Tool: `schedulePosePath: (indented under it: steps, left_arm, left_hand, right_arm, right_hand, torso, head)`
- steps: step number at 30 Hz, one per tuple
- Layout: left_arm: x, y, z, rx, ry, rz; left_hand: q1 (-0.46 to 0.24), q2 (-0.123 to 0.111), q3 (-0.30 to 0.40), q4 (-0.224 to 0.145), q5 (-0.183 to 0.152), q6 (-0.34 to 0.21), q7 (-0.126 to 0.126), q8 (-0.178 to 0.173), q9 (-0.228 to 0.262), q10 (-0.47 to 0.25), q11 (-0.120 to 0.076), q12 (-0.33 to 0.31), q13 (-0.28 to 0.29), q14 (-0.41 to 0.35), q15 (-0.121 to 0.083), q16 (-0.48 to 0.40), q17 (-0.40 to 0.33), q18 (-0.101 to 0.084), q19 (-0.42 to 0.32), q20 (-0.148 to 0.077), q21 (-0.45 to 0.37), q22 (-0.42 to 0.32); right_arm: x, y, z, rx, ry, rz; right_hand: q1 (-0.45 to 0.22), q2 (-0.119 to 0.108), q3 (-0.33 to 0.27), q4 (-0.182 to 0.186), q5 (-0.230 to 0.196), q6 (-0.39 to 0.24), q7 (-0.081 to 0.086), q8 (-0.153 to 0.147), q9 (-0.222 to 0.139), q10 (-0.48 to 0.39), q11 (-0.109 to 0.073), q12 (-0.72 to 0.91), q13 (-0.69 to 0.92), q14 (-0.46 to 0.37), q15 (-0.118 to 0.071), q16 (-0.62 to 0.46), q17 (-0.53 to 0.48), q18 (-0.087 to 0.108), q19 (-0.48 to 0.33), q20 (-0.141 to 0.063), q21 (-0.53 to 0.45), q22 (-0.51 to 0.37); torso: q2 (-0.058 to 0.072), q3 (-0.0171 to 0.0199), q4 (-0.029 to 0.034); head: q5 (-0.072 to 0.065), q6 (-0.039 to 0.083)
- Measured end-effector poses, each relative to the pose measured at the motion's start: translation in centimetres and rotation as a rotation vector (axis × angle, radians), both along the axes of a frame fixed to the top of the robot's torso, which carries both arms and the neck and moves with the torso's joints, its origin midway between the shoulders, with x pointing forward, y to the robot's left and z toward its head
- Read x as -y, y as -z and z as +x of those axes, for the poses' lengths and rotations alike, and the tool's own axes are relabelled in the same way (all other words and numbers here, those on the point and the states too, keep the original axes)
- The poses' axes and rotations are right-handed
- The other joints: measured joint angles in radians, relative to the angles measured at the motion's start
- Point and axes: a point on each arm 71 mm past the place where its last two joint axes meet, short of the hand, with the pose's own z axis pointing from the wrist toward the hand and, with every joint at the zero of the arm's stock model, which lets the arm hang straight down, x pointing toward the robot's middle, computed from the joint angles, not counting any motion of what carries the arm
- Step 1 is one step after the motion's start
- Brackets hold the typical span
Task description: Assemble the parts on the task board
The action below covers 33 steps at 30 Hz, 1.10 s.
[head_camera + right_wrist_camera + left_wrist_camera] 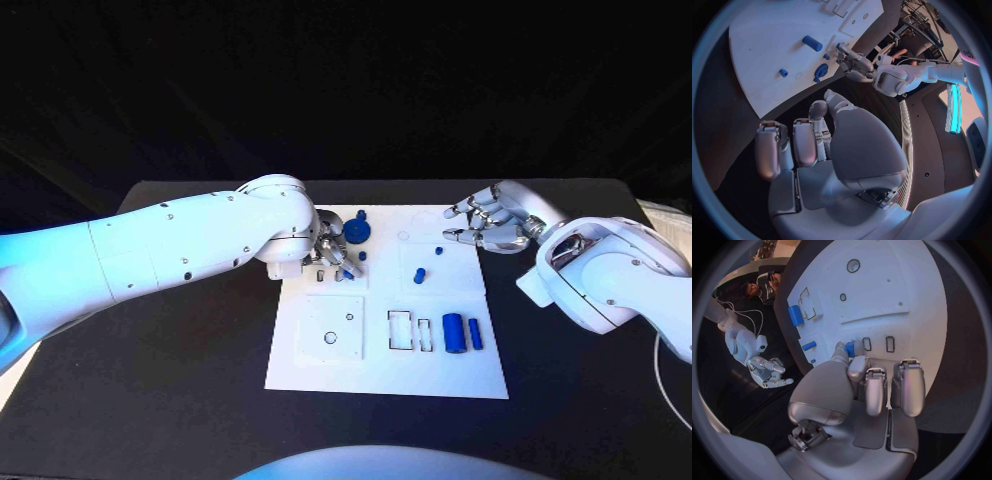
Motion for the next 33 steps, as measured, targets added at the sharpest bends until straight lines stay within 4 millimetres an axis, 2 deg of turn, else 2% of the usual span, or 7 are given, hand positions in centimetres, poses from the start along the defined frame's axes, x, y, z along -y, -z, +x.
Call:
schedulePosePath:
  steps: [10,16,17,18,19,23,33]
  left_arm:
    - [-0.2,0.0,0.0,-0.003,-0.008,-0.008]
    - [-0.5,0.0,-0.1,-0.002,-0.018,-0.017]
    - [-0.6,0.1,-0.2,-0.001,-0.023,-0.019]
    - [-0.7,0.1,-0.3,0.0,-0.026,-0.022]
    - [-0.8,0.1,-0.3,0.001,-0.03,-0.025]
    - [-1.1,0.2,-0.7,0.01,-0.051,-0.043]
    - [-2.4,0.4,-1.5,0.042,-0.113,-0.087]
  left_hand:
    - [0.007,0.001,0.024,0.022,0.0,-0.004,0.004,-0.013,-0.003,-0.004,-0.003,-0.005,-0.002,0.0,0.0,0.0,0.0,0.0,0.0,0.0,0.0,0.0]
    - [0.028,-0.014,0.126,0.123,0.005,-0.015,0.005,-0.03,-0.005,-0.014,-0.003,-0.02,-0.009,0.0,0.0,0.0,0.0,0.0,0.0,0.0,0.0,0.0]
    - [-0.012,-0.063,0.208,0.161,0.009,-0.015,0.005,-0.031,0.001,-0.014,-0.004,-0.02,-0.008,0.0,0.0,0.0,0.0,0.0,0.0,0.0,0.0,0.0]
    - [-0.05,-0.105,0.346,0.117,0.01,-0.013,0.007,-0.03,0.005,-0.014,-0.003,-0.02,-0.007,0.0,0.0,0.0,0.0,0.0,0.0,0.0,0.0,0.0]
    - [-0.087,-0.131,0.408,0.124,0.01,-0.009,0.011,-0.022,0.014,-0.012,-0.001,-0.02,-0.005,0.0,0.0,0.0,0.0,0.0,0.0,0.0,0.0,0.0]
    - [-0.223,-0.201,0.645,0.081,0.01,-0.008,0.012,0.013,0.046,0.002,0.005,-0.013,0.002,0.0,0.0,0.0,0.0,0.0,0.0,0.0,0.0,0.0]
    - [-0.324,-0.223,0.765,0.026,0.015,-0.006,0.014,0.031,0.07,0.011,0.004,-0.011,0.005,0.0,0.0,0.0,0.0,0.0,0.0,0.0,0.004,0.0]
  right_arm:
    - [0.0,0.1,0.0,-0.005,-0.003,-0.002]
    - [0.0,0.1,0.0,-0.008,-0.004,-0.003]
    - [0.0,0.1,0.0,-0.009,-0.005,-0.003]
    - [0.0,0.2,0.0,-0.01,-0.005,-0.003]
    - [0.0,0.2,0.0,-0.01,-0.005,-0.003]
    - [0.0,0.2,0.0,-0.012,-0.007,-0.004]
    - [0.1,0.3,-0.1,-0.018,-0.009,-0.009]
  right_hand:
    - [0.0,0.0,0.0,0.0,0.0,0.0,0.0,0.0,0.0,0.0,0.0,0.0,0.0,0.0,0.0,0.0,0.0,0.0,0.0,0.0,0.0,0.0]
    - [0.0,0.0,0.0,0.0,0.0,0.0,0.0,0.0,0.0,0.0,0.0,0.0,0.0,0.0,0.0,0.0,0.0,0.0,0.0,0.0,0.0,0.0]
    - [0.0,0.0,0.0,0.0,0.0,0.0,0.0,0.0,0.0,0.0,0.0,0.0,0.0,0.0,0.0,0.0,0.0,0.0,0.0,0.0,0.0,0.0]
    - [0.0,0.0,0.0,0.0,0.0,0.0,0.0,0.0,0.0,0.0,0.0,0.0,0.0,0.0,0.0,0.0,0.0,0.0,0.0,0.0,0.0,0.0]
    - [0.0,0.0,0.0,0.0,0.0,0.0,0.0,0.0,0.0,0.0,0.0,0.0,0.0,0.0,0.0,0.0,0.0,0.0,0.0,0.0,0.0,0.0]
    - [0.0,0.0,0.0,0.0,0.0,0.0,0.0,0.0,0.0,0.0,0.0,0.0,0.0,0.0,0.0,0.0,0.0,0.0,0.0,0.0,0.0,0.0]
    - [0.0,0.0,0.0,0.0,0.0,0.0,0.0,0.0,0.0,0.0,0.0,0.0,0.0,0.0,0.0,0.0,0.0,0.0,0.0,0.0,0.0,0.0]
  torso:
    - [0.0,-0.0002,0.0003]
    - [0.0,-0.0003,0.0004]
    - [0.0,-0.0003,0.0004]
    - [0.0,-0.0003,0.0006]
    - [0.0,-0.0002,0.001]
    - [0.0,0.0,0.001]
    - [-0.001,0.0008,0.0016]
  head:
    - [-0.002,0.001]
    - [-0.003,0.0]
    - [-0.003,-0.001]
    - [-0.003,-0.001]
    - [-0.004,-0.001]
    - [-0.004,0.0]
    - [-0.007,0.0]
